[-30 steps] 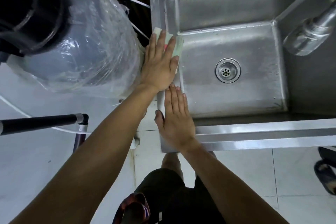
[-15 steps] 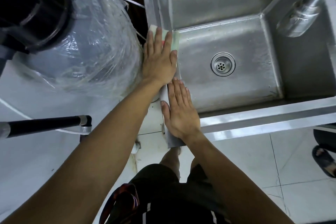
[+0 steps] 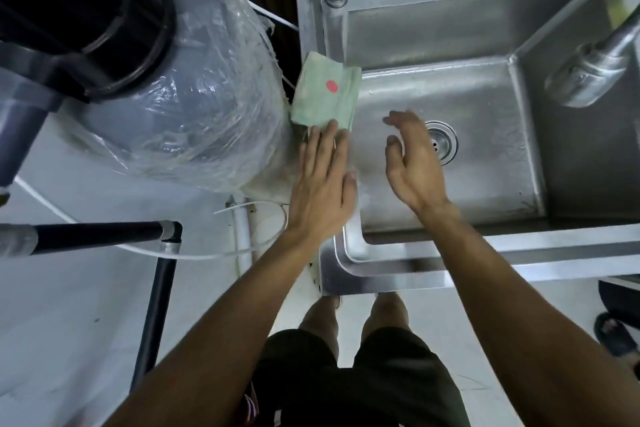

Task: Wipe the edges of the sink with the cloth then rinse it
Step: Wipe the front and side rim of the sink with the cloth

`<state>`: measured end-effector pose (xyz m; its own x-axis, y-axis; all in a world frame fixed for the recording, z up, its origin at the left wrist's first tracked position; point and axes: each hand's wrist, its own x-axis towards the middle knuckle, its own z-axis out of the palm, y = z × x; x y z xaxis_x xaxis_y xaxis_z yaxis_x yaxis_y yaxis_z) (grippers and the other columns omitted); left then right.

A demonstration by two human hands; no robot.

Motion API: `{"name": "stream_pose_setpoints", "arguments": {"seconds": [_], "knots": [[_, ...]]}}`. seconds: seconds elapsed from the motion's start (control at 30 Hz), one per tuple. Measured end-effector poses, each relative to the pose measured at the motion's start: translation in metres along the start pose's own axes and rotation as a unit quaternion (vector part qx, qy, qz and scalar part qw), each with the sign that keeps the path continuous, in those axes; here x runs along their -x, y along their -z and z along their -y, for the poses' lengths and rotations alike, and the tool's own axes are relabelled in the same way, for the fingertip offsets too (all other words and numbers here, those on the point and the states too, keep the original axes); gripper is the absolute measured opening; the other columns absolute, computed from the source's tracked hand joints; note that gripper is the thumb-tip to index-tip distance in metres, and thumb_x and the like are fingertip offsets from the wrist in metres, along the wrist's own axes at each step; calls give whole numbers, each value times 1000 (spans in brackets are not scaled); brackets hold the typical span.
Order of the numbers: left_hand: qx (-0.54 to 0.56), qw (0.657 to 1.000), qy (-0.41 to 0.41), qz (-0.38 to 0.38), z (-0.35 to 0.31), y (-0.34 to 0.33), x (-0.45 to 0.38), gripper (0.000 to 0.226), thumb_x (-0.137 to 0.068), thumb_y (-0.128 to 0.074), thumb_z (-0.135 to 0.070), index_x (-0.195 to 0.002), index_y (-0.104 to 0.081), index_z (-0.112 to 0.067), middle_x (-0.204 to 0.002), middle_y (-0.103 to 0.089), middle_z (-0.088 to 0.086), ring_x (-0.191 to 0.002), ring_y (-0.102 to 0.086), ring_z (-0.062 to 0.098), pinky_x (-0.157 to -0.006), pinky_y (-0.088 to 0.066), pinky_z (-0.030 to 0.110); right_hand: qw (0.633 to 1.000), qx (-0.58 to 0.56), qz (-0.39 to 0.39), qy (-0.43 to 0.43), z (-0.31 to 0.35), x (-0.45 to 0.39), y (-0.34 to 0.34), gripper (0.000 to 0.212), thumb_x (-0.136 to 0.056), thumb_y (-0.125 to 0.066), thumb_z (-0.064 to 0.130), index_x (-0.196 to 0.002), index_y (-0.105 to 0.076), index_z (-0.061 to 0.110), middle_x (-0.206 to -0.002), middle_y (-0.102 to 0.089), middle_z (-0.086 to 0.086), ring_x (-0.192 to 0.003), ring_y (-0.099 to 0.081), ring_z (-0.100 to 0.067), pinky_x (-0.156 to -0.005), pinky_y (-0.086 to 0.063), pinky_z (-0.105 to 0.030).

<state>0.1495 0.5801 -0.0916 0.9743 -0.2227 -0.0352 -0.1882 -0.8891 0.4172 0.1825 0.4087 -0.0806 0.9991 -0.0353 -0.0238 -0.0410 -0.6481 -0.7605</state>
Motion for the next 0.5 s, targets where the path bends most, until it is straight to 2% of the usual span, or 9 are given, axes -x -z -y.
{"name": "stream_pose_setpoints", "arguments": {"seconds": [0.07,0.1,0.17,0.23,0.27,0.3,0.37,0.43,0.5], "knots": [[-3,1000,15,11,-9,-15,27,61,-105,-41,-26,-161,-27,-5,-171,-16,12,-160,-6,32,-129,-13,52,988,73,56,126,6,-51,7,42,-105,-44,14,-146,-51,7,-156,-47,-12,-153,-30,-32,-126,-25,-47],[-15,999,28,12,-10,-20,29,61,-106,-38,-27,-161,-26,-5,-172,-15,11,-160,-5,31,-129,-12,52,964,125,104,212,11,-75,3,46,-107,-43,20,-151,-46,9,-160,-42,-12,-155,-26,-33,-128,-20,-47],[-43,998,40,20,-11,-21,24,61,-107,-30,-31,-162,-23,-6,-172,-14,11,-160,-4,31,-129,-10,52,882,228,216,350,25,-112,-12,52,-109,-36,30,-158,-37,13,-167,-31,-11,-157,-18,-32,-130,-8,-44],[-55,998,28,22,-8,-22,22,61,-108,-27,-34,-163,-20,-8,-173,-12,10,-160,-3,31,-129,-11,52,815,291,291,408,33,-134,-28,53,-111,-29,35,-161,-32,16,-170,-22,-10,-159,-11,-31,-130,-4,-46],[-53,998,26,23,-7,-24,22,61,-109,-26,-35,-164,-19,-10,-173,-11,9,-160,-2,30,-129,-11,52,804,300,303,414,32,-139,-33,53,-111,-28,36,-161,-32,18,-171,-20,-10,-159,-9,-30,-130,-5,-46],[-53,998,29,22,-6,-26,23,61,-109,-27,-36,-164,-19,-11,-173,-10,8,-160,-1,30,-129,-10,52,809,296,300,410,29,-142,-37,52,-112,-28,36,-161,-31,19,-171,-19,-8,-159,-8,-29,-130,-5,-46],[-59,997,43,14,-7,-29,23,61,-109,-29,-38,-164,-20,-12,-174,-10,6,-160,0,28,-130,-5,50,851,267,258,371,24,-138,-45,51,-112,-30,36,-161,-32,22,-171,-19,-5,-160,-8,-26,-130,-6,-44],[-67,996,53,11,-7,-33,22,61,-109,-30,-39,-164,-20,-14,-174,-9,5,-161,1,27,-130,0,47,909,232,210,277,32,-131,-55,52,-111,-28,36,-162,-28,23,-172,-16,-3,-160,-5,-25,-130,-4,-43],[-71,996,51,14,-6,-35,24,61,-110,-27,-39,-164,-18,-14,-174,-6,4,-161,2,27,-130,-2,48,948,204,178,168,48,-136,-65,56,-111,-22,38,-165,-17,22,-173,-7,-3,-160,3,-24,-130,2,-42]]}}
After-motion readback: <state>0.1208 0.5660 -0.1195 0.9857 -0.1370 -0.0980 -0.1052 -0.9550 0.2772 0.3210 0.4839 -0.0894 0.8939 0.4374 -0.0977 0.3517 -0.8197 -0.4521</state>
